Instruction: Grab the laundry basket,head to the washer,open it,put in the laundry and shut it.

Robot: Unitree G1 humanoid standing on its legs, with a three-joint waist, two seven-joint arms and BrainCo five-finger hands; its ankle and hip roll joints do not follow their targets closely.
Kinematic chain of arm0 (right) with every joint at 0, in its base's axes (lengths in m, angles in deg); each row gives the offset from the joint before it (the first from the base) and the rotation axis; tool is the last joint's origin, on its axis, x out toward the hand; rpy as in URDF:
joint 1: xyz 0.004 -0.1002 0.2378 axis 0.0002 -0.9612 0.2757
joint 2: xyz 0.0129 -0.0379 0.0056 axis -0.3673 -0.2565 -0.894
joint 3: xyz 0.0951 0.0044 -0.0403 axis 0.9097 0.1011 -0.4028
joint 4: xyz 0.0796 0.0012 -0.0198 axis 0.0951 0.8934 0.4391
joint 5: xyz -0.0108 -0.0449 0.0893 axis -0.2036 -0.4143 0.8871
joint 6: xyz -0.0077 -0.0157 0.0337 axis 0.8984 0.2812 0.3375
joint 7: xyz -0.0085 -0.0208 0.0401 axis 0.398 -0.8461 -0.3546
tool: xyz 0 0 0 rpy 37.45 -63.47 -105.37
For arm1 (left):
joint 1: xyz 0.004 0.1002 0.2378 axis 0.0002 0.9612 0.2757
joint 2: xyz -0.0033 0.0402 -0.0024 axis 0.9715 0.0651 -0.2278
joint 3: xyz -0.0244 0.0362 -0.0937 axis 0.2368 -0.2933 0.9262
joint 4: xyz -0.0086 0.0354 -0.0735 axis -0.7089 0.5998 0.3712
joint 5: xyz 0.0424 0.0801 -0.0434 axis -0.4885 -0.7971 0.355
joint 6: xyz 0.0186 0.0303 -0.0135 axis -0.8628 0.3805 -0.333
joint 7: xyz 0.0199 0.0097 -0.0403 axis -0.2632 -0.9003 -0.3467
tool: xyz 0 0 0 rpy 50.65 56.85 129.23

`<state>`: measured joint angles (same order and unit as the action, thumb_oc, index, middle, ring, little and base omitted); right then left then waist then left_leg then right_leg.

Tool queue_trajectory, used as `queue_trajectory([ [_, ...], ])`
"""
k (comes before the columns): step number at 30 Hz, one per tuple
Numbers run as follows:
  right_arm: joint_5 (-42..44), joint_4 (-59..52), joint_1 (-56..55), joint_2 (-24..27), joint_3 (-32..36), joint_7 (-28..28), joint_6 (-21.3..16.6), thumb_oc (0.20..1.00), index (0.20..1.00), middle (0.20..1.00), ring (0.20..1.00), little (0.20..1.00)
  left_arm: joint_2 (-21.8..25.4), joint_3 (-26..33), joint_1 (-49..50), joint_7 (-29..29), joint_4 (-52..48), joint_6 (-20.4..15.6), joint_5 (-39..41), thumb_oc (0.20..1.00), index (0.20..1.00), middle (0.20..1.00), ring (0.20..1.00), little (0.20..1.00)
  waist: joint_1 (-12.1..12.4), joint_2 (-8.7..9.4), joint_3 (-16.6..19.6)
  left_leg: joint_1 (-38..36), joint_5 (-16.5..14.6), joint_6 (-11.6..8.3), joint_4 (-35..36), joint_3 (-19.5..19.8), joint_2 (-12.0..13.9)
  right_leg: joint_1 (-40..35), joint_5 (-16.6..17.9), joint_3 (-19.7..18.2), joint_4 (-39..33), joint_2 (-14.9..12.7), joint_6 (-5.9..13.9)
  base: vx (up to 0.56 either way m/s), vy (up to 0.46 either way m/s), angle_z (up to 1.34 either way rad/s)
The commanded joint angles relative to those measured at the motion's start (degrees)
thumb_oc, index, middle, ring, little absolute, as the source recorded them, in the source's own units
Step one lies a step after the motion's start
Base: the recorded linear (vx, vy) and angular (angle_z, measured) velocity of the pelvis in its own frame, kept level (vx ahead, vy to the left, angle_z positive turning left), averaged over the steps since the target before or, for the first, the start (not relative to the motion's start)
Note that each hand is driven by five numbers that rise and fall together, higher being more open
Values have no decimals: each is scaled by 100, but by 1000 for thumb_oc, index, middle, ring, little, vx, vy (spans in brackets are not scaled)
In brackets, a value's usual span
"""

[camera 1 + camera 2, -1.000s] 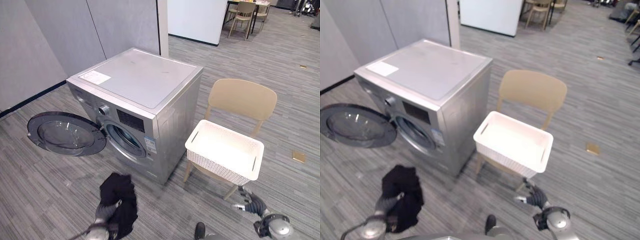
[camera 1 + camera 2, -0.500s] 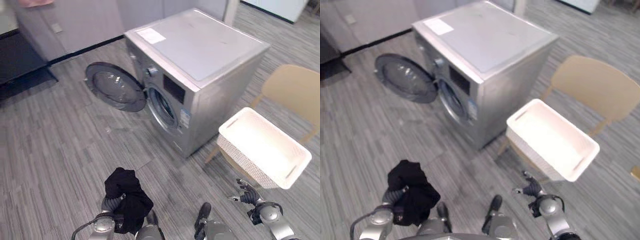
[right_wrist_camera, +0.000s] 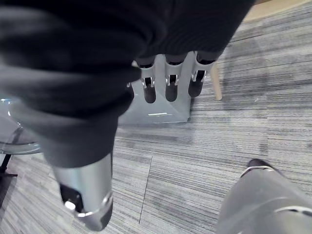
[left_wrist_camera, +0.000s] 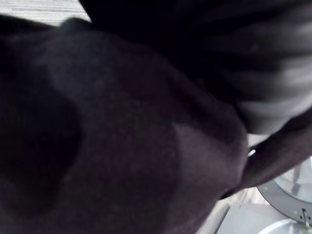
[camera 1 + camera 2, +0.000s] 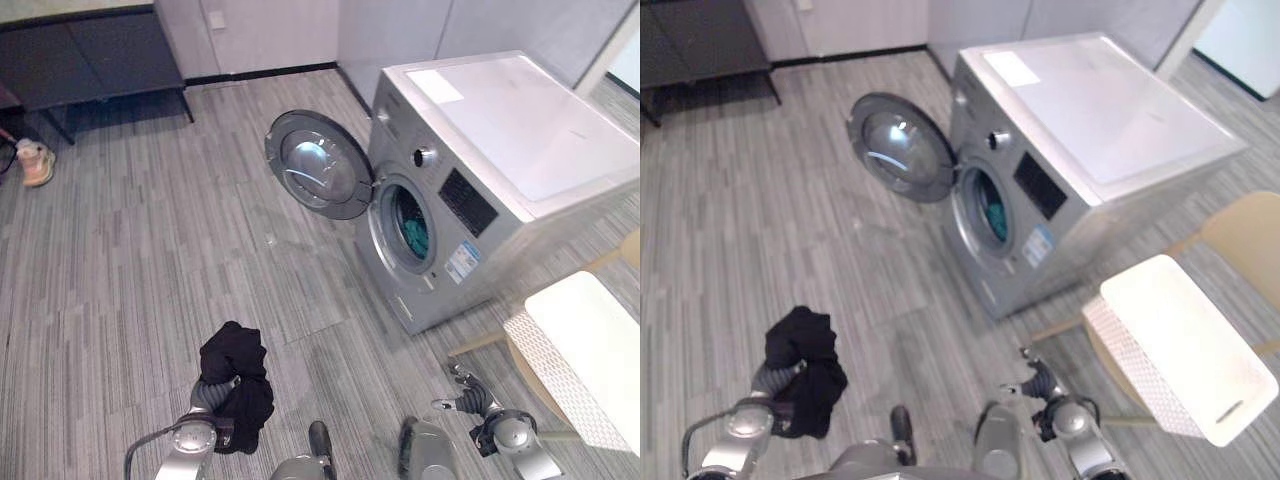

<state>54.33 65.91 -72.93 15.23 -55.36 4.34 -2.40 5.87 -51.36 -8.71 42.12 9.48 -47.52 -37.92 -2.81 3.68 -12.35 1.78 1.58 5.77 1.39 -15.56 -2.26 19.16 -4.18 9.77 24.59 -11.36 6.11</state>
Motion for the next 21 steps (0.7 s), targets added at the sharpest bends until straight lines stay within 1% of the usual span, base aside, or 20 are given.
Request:
queue_trajectory([
  [1, 95, -126, 217, 263, 40, 62, -150, 1000, 1000, 1000, 1000, 1000, -84, -3, -63, -80, -267, -229, -97, 200, 200, 200, 200, 200, -192, -172, -312, -363, -900, -292, -276, 521, -11, -167, 277, -106, -819, 610, 94, 383, -39, 61],
  [2, 99, -114, 195, 271, 61, 48, -141, 1000, 1000, 1000, 1000, 1000, -131, -17, -55, -64, -251, -218, -100, 200, 200, 200, 200, 200, -226, -167, -316, -435, -972, -287, -278, 629, -81, -48, 428, -125, -1031, 653, 147, 490, -65, 35],
  [3, 109, -120, 190, 269, 72, 49, -149, 1000, 1000, 1000, 1000, 1000, -159, -6, -68, -87, -229, -211, -117, 200, 200, 200, 200, 200, -227, -146, -323, -489, -1018, -286, -277, 671, -157, 122, 593, 8, -1208, 632, 173, 330, -80, 29],
  [4, 80, -71, 171, 281, 86, 51, -131, 1000, 1000, 1000, 1000, 1000, -184, -8, -63, -133, -161, -137, -206, 200, 200, 200, 200, 200, -254, -181, -328, -569, -1109, -285, -302, 726, -162, 235, 629, 248, -1254, 598, 191, 317, -86, 64],
  [5, 94, -110, 98, 307, 92, 39, -164, 1000, 1000, 1000, 1000, 1000, -205, -47, -33, -77, -248, -229, -182, 200, 200, 200, 200, 200, -273, -194, -306, -643, -1236, -305, -400, 798, -201, 62, 526, 499, -1429, 558, 189, 341, -107, 70],
  [6, 73, -98, 34, 297, 110, 12, -164, 1000, 1000, 1000, 1000, 1000, -249, -103, -5, -30, -245, -217, -254, 200, 200, 200, 200, 200, -277, -170, -233, -729, -1365, -348, -509, 766, -233, -114, 508, 624, -1518, 488, 125, 357, -158, 60],
  [7, 50, -97, -42, 322, 140, 0, -171, 1000, 1000, 1000, 1000, 1000, -269, -163, 24, 6, -260, -219, -295, 200, 200, 200, 200, 200, -326, -176, -167, -752, -1417, -465, -688, 795, -200, -260, 436, 593, -1553, 542, 50, 367, -197, 44],
  [8, 16, -86, -106, 344, 199, -3, -163, 1000, 1000, 1000, 1000, 1000, -307, -212, 42, 48, -289, -212, -299, 200, 200, 200, 200, 200, -370, -205, -118, -665, -1291, -648, -1123, 752, -129, -444, 390, 607, -1563, 587, -50, 319, -212, 61],
  [9, -10, -10, -87, 387, 215, 26, -147, 1000, 1000, 1000, 1000, 1000, -327, -219, 19, 62, -271, -213, -249, 200, 200, 200, 200, 200, -397, -185, -111, -453, -1118, -810, -1693, 610, 8, -636, 376, 694, -1655, 579, -87, 280, -190, 77],
  [10, -8, 25, -62, 423, 220, 65, -126, 1000, 1000, 1000, 1000, 1000, -340, -253, 20, 77, -274, -215, -209, 200, 200, 200, 200, 200, -400, -153, -127, -212, -940, -933, -2257, 507, 168, -807, 335, 704, -1734, 614, -156, 241, -168, 91],
  [11, 1, 28, -64, 446, 230, 82, -114, 1000, 1000, 1000, 1000, 1000, -367, -266, 14, 72, -271, -220, -201, 200, 200, 200, 200, 200, -392, -135, -127, -113, -812, -988, -2596, 428, 256, -932, 277, 663, -1785, 658, -224, 225, -145, 82],
  [12, 7, 48, -81, 469, 257, 109, -106, 1000, 1000, 1000, 1000, 1000, -379, -287, -9, 55, -250, -221, -196, 200, 200, 200, 200, 200, -390, -102, -120, 29, -696, -1012, -2828, 320, 403, -1055, 195, 645, -1822, 674, -280, 216, -114, 31],
  [13, 9, 109, -74, 481, 261, 122, -94, 1000, 1000, 1000, 1000, 1000, -393, -310, -45, 65, -236, -217, -185, 200, 200, 200, 200, 200, -362, -78, -115, 167, -702, -977, -2884, 215, 530, -1171, 125, 616, -1875, 696, -322, 224, -82, -21],
  [14, -7, 146, -56, 500, 251, 132, -85, 1000, 1000, 1000, 1000, 1000, -399, -316, -65, 63, -184, -209, -194, 200, 200, 200, 200, 200, -343, -32, -98, 327, -806, -900, -2792, 163, 568, -1271, 63, 551, -1917, 690, -332, 229, -46, -67],
  [16, 10, 195, -41, 513, 267, 158, -78, 1000, 1000, 1000, 1000, 1000, -390, -324, -70, 50, -136, -205, -213, 200, 200, 200, 200, 200, -292, 35, -76, 498, -944, -802, -2386, 236, 573, -1396, -10, 386, -1935, 692, -295, 237, 8, -57],
  [17, 1, 212, -46, 520, 275, 170, -76, 1000, 1000, 1000, 1000, 1000, -362, -337, -61, 60, -189, -196, -224, 200, 200, 200, 200, 200, -277, 62, -75, 583, -920, -797, -2156, 294, 602, -1434, -60, 320, -1920, 692, -281, 241, 40, -45],
  [18, -10, 254, -40, 533, 269, 192, -75, 1000, 1000, 1000, 1000, 1000, -335, -335, -49, 47, -229, -196, -255, 200, 200, 200, 200, 200, -243, 90, -88, 817, -689, -842, -1949, 400, 679, -1527, -110, 223, -1942, 707, -268, 152, 30, -48],
  [19, -10, 254, -40, 533, 269, 192, -75, 1000, 1000, 1000, 1000, 1000, -335, -335, -49, 47, -229, -196, -255, 200, 200, 200, 200, 200, -243, 90, -89, 816, -689, -842, -1948, 400, 678, -1527, -110, 223, -1942, 707, -268, 251, 83, -58],
  [20, -23, 329, -17, 530, 227, 213, -81, 1000, 1000, 1000, 1000, 1000, -304, -356, -49, 50, -215, -188, -255, 200, 200, 200, 200, 200, -156, 56, -102, 923, -196, -946, -1219, 794, 742, -1640, -181, -29, -1935, 839, -280, 258, 107, -54],
  [21, -13, 386, 8, 535, 211, 230, -94, 1000, 1000, 1000, 1000, 1000, -305, -349, -54, 19, -181, -193, -251, 200, 200, 200, 200, 200, -105, 35, -114, 995, 26, -1016, -962, 1146, 739, -1687, -222, -184, -1926, 914, -273, 354, 154, -74],
])
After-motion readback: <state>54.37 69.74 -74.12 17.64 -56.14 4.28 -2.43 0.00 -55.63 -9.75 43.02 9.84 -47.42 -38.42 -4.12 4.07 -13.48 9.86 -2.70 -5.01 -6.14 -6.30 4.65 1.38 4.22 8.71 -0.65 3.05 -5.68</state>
